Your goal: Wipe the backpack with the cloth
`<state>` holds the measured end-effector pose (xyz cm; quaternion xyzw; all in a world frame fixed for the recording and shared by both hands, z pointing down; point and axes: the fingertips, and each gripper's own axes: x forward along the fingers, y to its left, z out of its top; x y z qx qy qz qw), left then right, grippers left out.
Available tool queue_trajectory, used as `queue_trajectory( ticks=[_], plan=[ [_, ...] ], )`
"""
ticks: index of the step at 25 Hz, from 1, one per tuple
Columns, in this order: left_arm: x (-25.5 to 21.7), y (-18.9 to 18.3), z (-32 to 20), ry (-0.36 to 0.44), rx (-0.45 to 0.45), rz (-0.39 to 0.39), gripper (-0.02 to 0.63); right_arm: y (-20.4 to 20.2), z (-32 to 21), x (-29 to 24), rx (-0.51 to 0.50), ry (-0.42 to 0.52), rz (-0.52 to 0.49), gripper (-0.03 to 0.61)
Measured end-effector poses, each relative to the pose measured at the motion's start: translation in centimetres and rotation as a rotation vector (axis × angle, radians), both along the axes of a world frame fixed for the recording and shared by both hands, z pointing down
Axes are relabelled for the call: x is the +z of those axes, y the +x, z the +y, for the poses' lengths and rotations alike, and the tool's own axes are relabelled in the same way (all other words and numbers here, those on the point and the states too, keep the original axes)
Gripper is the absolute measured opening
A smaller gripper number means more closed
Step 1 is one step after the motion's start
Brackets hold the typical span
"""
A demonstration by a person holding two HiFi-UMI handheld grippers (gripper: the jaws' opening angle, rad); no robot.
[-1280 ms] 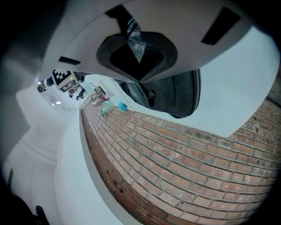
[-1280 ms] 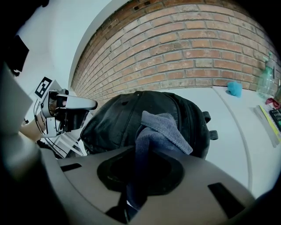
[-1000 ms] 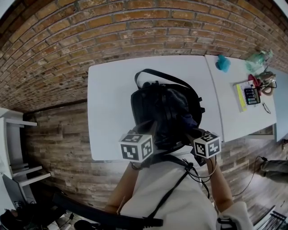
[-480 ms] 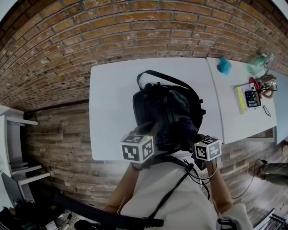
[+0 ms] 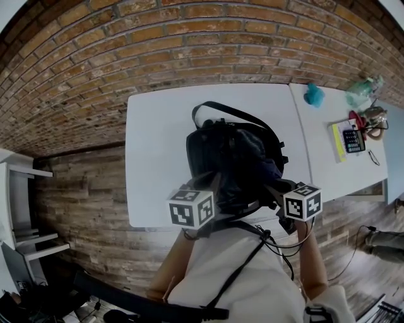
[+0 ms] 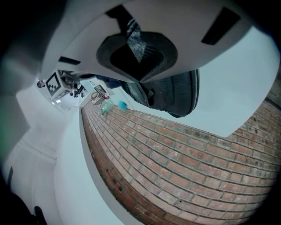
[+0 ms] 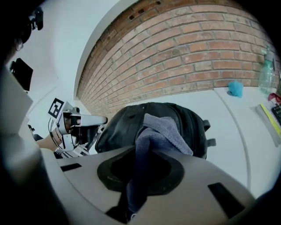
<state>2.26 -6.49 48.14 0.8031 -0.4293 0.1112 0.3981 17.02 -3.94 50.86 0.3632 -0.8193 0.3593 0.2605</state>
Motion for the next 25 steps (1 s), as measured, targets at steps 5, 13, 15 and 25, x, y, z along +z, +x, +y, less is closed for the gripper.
queue_trajectory(
  ticks=[5, 13, 15, 25],
  plan=[
    [-0.1, 0.3, 0.0, -0.002, 0.016, -0.001, 0.003, -1.1, -5.2, -2.6, -0.018, 0.133, 0.016, 0.048],
    [0.0, 0.2, -0.1, -0.009, 0.017, -0.007, 0.003, -3.9, -14.2, -4.6, 0.004, 0.288, 0.031, 0.046],
    [0.1, 0.1, -0.1, -0.013, 0.014, -0.008, 0.003, -4.7, -15.6, -4.4, -0.003, 0.298, 0.045, 0.048],
    [0.2, -1.0, -0.3, -0.022, -0.007, -0.009, 0.003, -7.5, -18.2, -0.9, -0.049, 0.244, 0.104, 0.047]
  ],
)
